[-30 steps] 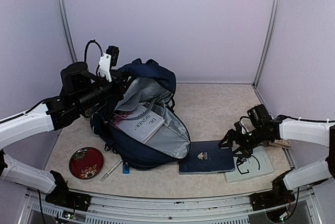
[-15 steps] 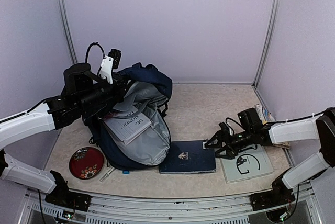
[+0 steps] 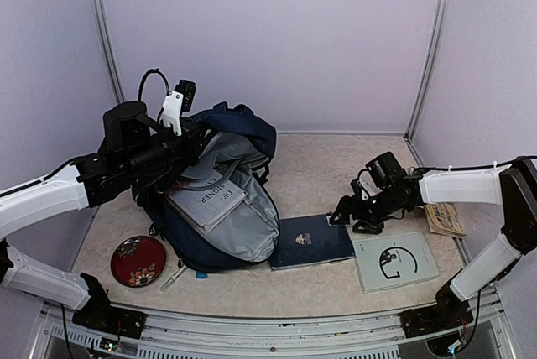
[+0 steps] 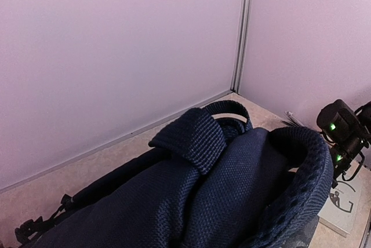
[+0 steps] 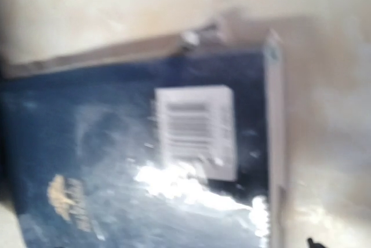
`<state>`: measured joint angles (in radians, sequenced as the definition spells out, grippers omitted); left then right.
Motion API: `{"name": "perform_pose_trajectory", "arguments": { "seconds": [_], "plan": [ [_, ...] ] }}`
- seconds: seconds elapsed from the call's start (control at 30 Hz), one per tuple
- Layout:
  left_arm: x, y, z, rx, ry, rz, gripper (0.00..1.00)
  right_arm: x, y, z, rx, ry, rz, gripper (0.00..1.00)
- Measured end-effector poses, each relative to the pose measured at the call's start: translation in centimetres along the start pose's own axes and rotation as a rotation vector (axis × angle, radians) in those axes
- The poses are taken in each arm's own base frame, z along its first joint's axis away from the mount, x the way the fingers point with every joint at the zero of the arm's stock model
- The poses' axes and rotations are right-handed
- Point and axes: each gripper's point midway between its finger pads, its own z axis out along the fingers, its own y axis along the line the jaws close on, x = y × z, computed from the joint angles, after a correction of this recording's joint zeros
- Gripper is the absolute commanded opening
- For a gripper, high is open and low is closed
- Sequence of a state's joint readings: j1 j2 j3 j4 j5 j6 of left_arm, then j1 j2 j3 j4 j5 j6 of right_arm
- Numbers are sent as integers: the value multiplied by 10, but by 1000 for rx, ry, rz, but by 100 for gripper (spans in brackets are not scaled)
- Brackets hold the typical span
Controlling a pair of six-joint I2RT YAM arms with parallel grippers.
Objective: Pack the student bag
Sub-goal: Adjust the book at the center of the board.
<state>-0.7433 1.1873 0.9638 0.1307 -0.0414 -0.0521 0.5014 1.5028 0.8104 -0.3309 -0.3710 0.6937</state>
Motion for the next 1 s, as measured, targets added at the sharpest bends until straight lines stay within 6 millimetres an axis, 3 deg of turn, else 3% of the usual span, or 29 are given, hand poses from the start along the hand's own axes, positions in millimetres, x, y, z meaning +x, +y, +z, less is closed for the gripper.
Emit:
{"name": "perform_pose_trajectory", "arguments": {
  "seconds": [0.13,0.33,0.67,1.0],
  "plan": [
    [0,1,0,-1,1,0,0,5,-10,5,45,28,-14,92],
    [1,-1,1,6,3,0,0,2,-19,24,88,91,-55,87],
    [4,-1,3,9,11,0,0,7,19,31,-171,125,-58,84],
    [6,0,4,9,18,4,0,-17,91,-12,-484,26,-81,82]
  ]
}}
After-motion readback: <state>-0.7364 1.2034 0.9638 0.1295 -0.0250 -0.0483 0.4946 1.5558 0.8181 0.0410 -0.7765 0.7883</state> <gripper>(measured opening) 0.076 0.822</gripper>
